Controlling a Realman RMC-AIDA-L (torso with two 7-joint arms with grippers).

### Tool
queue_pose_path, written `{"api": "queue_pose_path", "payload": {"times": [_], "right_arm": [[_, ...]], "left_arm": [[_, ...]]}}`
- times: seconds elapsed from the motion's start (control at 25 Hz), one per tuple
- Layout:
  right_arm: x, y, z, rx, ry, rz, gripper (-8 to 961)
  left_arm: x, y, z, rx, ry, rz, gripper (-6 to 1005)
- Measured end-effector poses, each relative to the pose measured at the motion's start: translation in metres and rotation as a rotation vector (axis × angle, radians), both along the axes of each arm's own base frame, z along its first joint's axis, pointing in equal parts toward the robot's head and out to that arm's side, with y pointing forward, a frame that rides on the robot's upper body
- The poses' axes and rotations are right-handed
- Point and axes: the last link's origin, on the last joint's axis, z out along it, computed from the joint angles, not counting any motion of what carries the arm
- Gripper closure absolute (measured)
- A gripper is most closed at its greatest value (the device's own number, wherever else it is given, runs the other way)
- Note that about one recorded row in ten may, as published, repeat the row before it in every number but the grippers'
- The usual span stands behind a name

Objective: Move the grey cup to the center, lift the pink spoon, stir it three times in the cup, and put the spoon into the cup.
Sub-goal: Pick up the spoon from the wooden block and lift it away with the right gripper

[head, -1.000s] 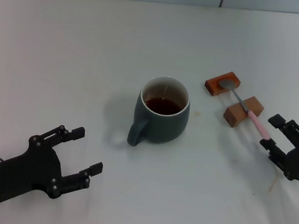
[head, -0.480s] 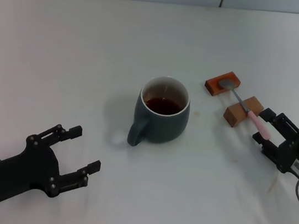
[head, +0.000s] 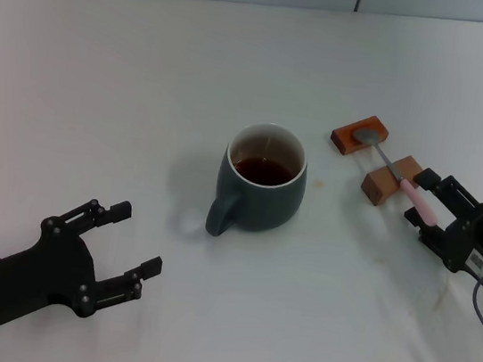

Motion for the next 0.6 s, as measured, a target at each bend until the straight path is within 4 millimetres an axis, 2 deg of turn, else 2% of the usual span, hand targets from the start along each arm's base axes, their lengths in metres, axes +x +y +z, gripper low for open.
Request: {"api": "queue_pose_path", "payload": {"times": [0.6], "right_arm": [[-0.0019,0.0061,0.0002,0.01,-0.011,0.005,207]], "left_arm": [[0.0003,-0.0014,-0.0009,0.001,-0.005,0.002,186]]}}
